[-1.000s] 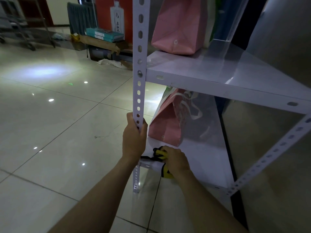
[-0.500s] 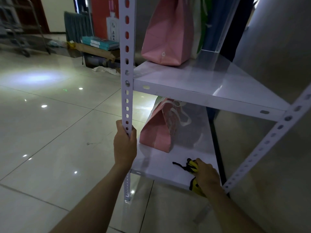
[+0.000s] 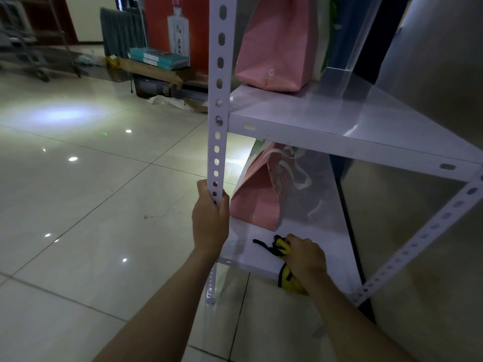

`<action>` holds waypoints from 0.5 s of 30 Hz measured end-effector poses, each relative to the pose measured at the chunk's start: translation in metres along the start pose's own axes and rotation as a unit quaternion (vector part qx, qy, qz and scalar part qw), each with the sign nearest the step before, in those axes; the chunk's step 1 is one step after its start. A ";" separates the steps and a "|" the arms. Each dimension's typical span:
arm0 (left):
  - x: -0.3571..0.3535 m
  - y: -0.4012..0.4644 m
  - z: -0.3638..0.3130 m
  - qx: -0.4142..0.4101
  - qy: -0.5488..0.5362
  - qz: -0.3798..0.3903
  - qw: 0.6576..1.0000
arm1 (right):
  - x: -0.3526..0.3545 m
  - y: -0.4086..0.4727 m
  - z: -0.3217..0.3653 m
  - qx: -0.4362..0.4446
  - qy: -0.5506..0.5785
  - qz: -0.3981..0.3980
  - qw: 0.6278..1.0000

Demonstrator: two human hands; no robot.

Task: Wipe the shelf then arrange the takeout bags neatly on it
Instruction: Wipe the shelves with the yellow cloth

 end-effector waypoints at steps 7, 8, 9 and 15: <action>-0.001 0.001 0.002 -0.001 -0.022 0.019 1.000 | -0.014 0.010 0.073 0.056 0.006 -0.030 0.998; -0.001 0.001 0.002 -0.002 -0.024 0.020 1.000 | -0.015 0.012 0.081 0.063 0.007 -0.038 0.997; -0.002 0.000 0.002 -0.002 -0.026 0.021 0.999 | -0.016 0.013 0.089 0.070 0.007 -0.046 0.996; -0.002 0.002 -0.002 -0.011 -0.030 0.019 0.999 | -0.024 0.018 0.120 0.103 0.002 -0.032 0.994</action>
Point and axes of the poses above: each hand's wrist, its own y-axis towards the middle knuckle, its own x-axis out of the back of the hand, z = x × y, the point moved 8 cm from there along y, towards the middle knuckle, and after that the axes turned 1 degree about y, right-handed, at the moved point
